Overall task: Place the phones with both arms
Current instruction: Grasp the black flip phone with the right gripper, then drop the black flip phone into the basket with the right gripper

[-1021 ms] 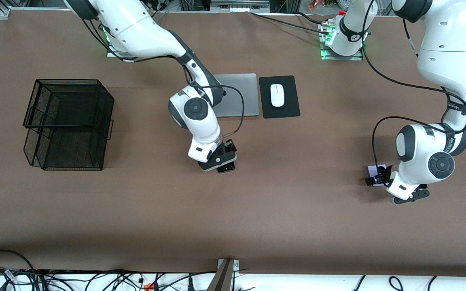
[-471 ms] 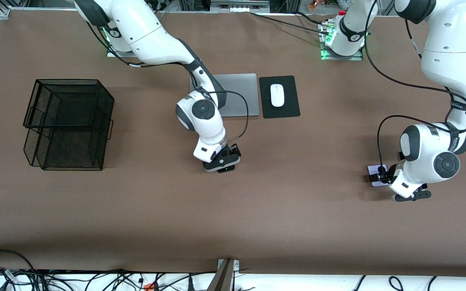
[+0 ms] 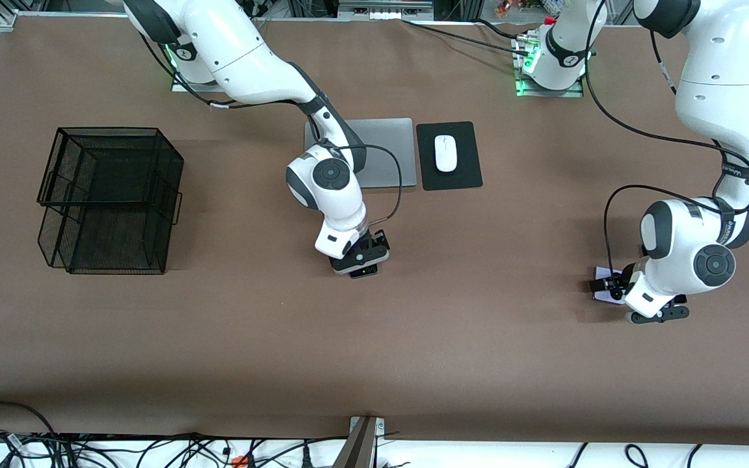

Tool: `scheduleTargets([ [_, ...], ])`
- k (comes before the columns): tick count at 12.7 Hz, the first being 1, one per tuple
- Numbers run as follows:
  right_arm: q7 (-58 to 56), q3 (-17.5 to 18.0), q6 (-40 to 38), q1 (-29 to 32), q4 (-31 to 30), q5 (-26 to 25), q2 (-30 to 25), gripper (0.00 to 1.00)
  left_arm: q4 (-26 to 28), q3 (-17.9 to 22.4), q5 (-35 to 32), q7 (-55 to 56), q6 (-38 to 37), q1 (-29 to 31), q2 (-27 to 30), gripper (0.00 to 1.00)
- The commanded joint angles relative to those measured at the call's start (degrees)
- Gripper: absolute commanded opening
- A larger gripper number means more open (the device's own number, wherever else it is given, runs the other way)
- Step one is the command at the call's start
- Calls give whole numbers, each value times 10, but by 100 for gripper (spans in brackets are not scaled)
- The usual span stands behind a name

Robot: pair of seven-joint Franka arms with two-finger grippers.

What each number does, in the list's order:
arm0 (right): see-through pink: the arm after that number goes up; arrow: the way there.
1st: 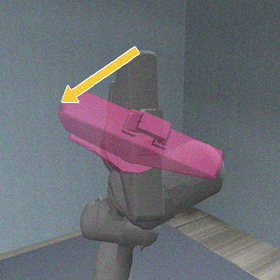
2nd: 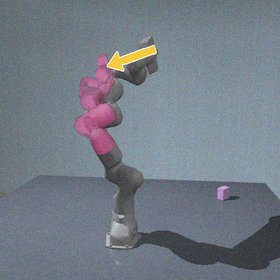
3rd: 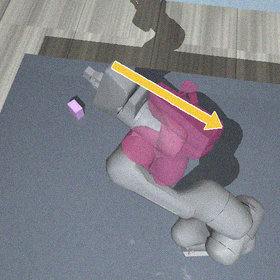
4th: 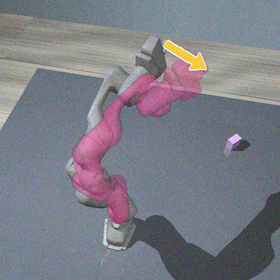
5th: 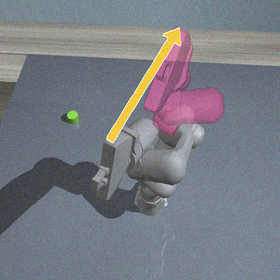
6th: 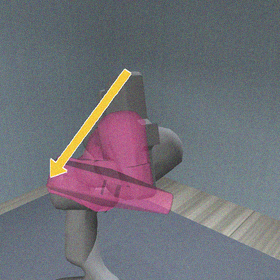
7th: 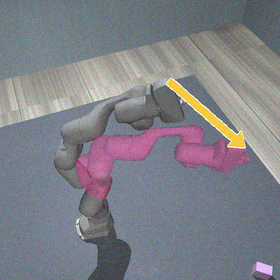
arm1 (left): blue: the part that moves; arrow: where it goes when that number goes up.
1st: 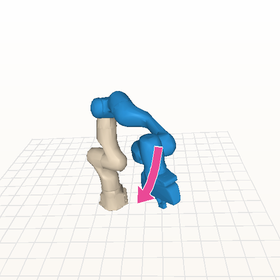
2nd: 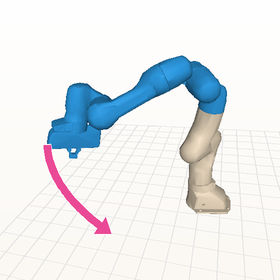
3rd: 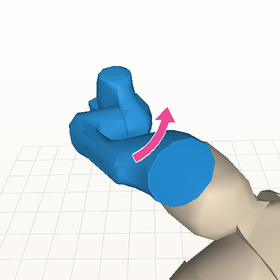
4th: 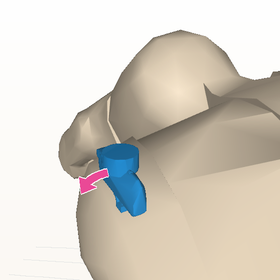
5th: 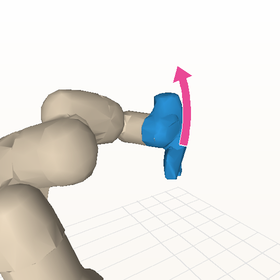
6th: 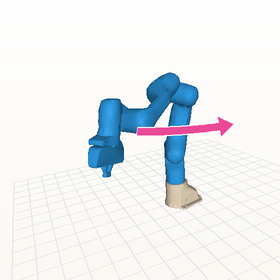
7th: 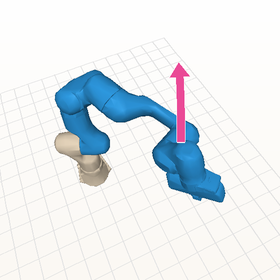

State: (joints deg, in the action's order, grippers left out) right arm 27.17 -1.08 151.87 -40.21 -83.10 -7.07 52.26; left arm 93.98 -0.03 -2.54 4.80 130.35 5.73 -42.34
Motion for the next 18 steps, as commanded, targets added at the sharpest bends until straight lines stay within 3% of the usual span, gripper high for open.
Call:
scheduleTargets([
  [1,10,-6,-17,-5,14,-10,4,28,11,-8,-12,-19,7,7,4,100],
  [8,-34,-6,-264,83,12,11,-140,28,10,-8,-6,-69,8,17,4,100],
  [14,-196,-16,-483,240,-17,18,-259,28,10,-8,-5,-69,27,17,-9,100],
  [16,-209,-29,-524,269,-45,17,-302,28,10,-8,-5,-69,26,17,-8,50],
  [18,-266,-80,-564,270,-76,19,-345,29,6,-10,-5,-67,24,17,-4,17],
])
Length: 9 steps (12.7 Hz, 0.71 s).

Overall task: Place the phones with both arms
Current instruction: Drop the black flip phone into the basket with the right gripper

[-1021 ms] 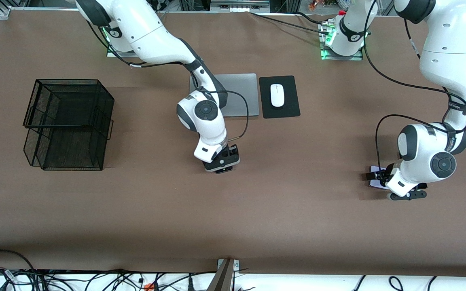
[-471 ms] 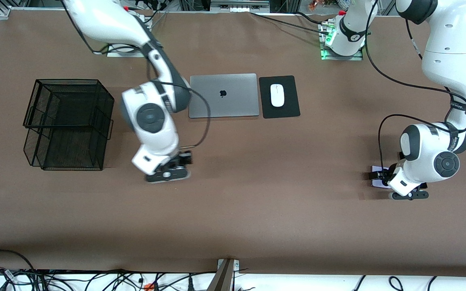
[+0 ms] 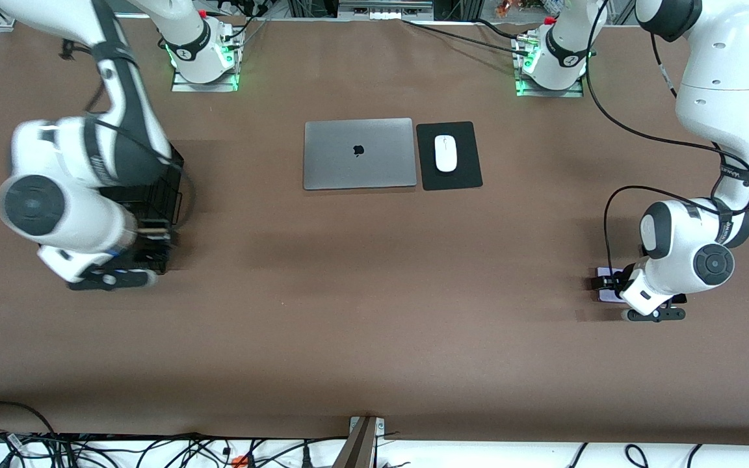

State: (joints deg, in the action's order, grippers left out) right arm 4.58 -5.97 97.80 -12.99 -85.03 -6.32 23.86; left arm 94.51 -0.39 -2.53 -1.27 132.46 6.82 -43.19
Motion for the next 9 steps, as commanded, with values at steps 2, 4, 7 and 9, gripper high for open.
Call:
scheduleTargets([
  [2,-92,-84,-19,-2,-114,11,-107,29,-6,-22,-2,6,-4,3,28,8],
  [4,-135,-131,-16,-2,-179,10,-151,29,-24,-53,40,33,-52,-1,71,8],
  [7,-192,-208,40,-2,-260,10,-172,29,-116,-117,71,120,-168,-18,78,6],
  [9,-192,-218,100,-2,-318,10,-194,29,-168,-121,73,216,-206,-74,73,6],
])
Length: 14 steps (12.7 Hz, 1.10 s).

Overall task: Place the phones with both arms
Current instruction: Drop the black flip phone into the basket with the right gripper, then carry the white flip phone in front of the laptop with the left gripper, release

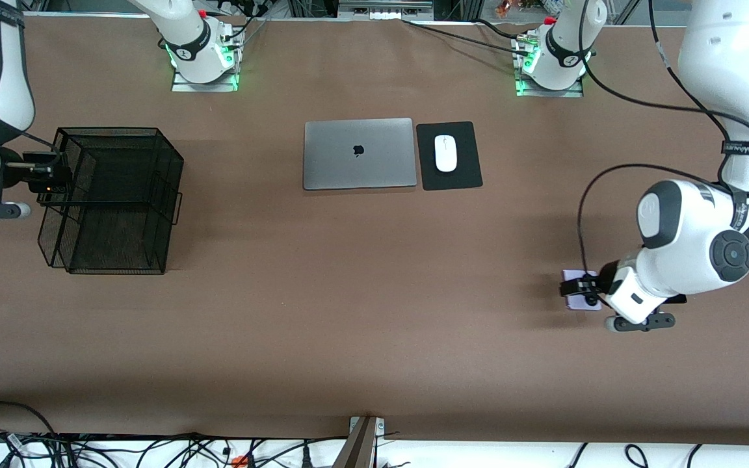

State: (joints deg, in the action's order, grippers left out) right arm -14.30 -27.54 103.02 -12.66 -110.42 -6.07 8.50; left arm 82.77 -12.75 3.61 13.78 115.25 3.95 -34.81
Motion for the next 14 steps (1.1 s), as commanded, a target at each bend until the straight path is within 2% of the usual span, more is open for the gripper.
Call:
scheduleTargets([
  [1,-4,-17,78,-5,-94,8,-47,29,-66,3,13,118,-35,-78,-15,6],
  [4,-5,-23,132,-5,-154,9,-64,30,-166,6,13,252,-29,-179,-76,4],
  [5,-6,-30,141,-5,-164,9,-63,35,-201,9,13,309,-23,-210,-104,4],
  [7,-8,-39,176,-4,-187,8,-63,41,-221,15,8,367,43,-262,-138,4],
  [9,-15,-43,195,-4,-193,9,-57,75,-224,30,8,378,73,-314,-166,4],
  [10,-12,-45,195,-4,-190,11,-54,100,-224,52,8,387,81,-348,-180,4],
  [12,-6,-44,181,-5,-186,20,-61,100,-226,111,10,407,88,-413,-207,5],
  [14,-8,-38,168,-9,-171,20,-62,100,-227,113,11,429,99,-434,-235,6],
])
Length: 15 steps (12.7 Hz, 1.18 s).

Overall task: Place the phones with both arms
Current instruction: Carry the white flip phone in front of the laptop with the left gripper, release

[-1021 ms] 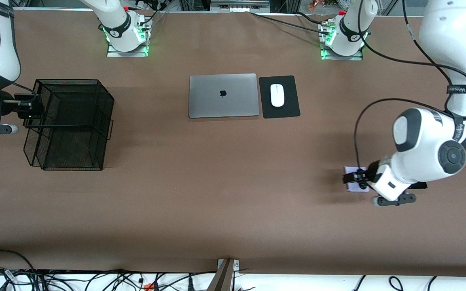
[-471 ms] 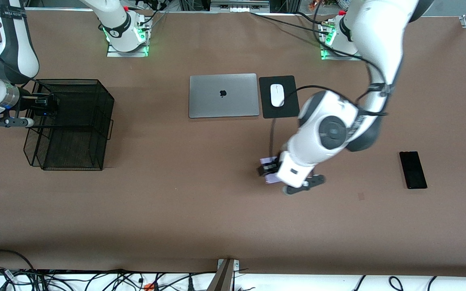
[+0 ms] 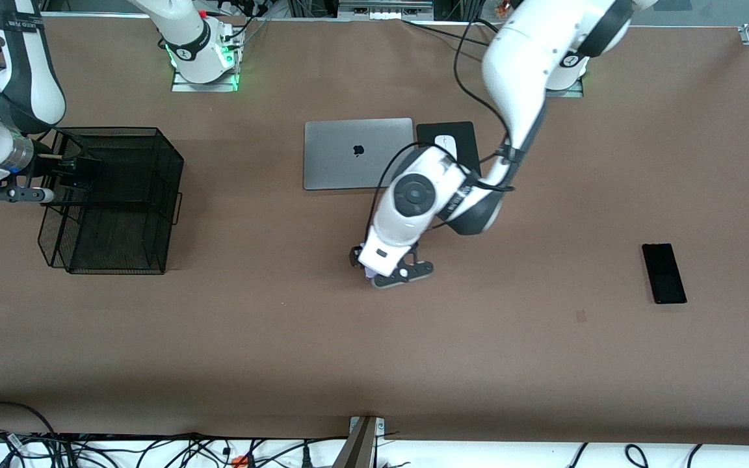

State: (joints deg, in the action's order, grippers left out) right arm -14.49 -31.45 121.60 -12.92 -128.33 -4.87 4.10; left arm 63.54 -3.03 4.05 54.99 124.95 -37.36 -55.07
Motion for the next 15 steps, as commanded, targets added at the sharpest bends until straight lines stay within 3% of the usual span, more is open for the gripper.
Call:
scheduleTargets([
  [1,-5,2,-37,-11,25,7,-18,100,-33,17,5,43,27,-30,-41,6],
  [4,0,10,-120,-50,117,9,-9,100,-33,20,3,52,52,-41,-61,8],
  [6,5,10,-128,-84,155,9,3,100,-33,22,3,52,57,-42,-68,13],
  [7,11,10,-122,-97,167,16,6,100,-33,23,3,52,56,-42,-68,22],
  [8,11,10,-122,-113,188,39,19,100,-33,30,2,52,57,-44,-68,76],
  [9,12,10,-123,-131,211,65,43,100,-33,46,-4,51,57,-59,-68,100],
  [10,12,10,-121,-140,228,89,65,100,-33,72,-8,53,56,-76,-65,100],
  [12,22,11,-117,-145,275,137,112,100,-33,77,-9,53,55,-76,-59,100],
  [15,59,21,-116,-173,344,146,181,100,-22,79,-13,47,44,-53,-19,100],
])
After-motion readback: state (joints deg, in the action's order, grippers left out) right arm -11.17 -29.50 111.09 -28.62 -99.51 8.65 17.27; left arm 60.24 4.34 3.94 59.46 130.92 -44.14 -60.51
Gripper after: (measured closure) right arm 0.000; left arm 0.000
